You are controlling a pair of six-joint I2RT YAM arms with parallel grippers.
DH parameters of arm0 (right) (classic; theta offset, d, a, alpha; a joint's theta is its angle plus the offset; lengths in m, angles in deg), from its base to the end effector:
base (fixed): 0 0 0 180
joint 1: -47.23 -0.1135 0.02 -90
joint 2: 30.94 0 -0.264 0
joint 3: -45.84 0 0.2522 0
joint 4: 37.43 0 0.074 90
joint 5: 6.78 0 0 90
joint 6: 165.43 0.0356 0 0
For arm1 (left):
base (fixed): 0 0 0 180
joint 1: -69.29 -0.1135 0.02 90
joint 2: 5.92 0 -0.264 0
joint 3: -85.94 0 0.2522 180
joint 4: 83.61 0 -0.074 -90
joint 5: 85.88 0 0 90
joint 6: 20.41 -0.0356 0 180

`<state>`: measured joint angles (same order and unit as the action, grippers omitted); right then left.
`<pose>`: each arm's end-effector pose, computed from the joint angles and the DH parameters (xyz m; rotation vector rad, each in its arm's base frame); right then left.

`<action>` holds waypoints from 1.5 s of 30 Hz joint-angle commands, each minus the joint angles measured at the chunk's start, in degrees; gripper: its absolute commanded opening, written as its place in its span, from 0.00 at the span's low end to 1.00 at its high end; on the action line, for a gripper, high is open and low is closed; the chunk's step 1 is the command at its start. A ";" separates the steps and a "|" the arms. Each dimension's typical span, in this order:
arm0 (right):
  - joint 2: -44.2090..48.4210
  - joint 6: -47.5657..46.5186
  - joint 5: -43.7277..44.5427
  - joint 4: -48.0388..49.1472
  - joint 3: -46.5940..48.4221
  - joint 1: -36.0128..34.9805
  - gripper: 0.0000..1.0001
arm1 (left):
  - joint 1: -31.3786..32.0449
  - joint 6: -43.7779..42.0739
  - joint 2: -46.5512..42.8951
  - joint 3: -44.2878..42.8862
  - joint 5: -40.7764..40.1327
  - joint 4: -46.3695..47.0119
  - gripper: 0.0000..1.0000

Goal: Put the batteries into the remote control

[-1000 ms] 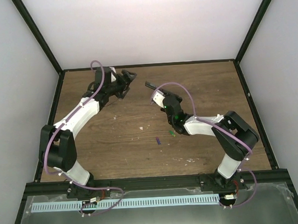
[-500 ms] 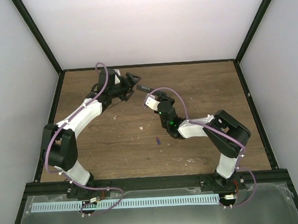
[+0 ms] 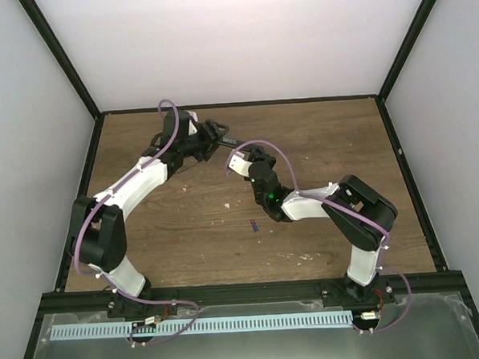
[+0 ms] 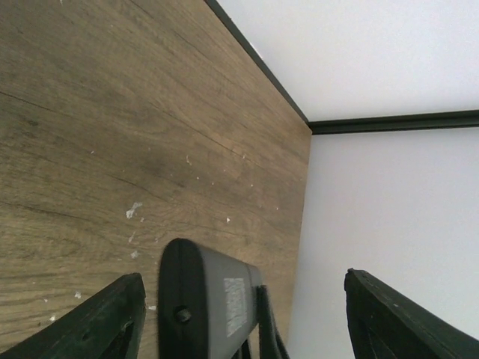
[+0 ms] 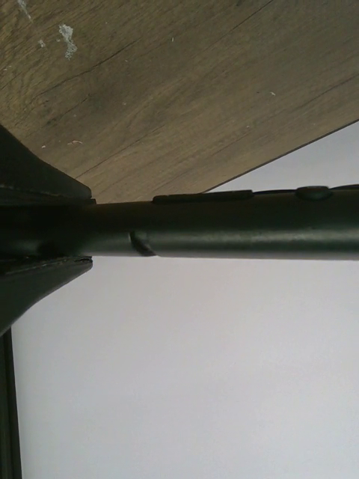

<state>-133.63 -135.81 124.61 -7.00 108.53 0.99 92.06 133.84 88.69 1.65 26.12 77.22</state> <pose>0.2733 0.2513 0.1922 -1.0262 1.4336 -0.8044 0.3475 -0.1603 0.2788 -0.5742 2.2573 -1.2557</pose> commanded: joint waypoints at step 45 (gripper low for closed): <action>-2.25 1.10 5.90 2.88 3.68 -2.80 0.01 | 0.27 -1.91 2.17 -1.92 -2.45 2.07 0.36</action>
<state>-135.47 -136.01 129.62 -5.39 109.81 -1.13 92.63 132.38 90.72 0.47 24.10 77.46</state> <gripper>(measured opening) 0.070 0.381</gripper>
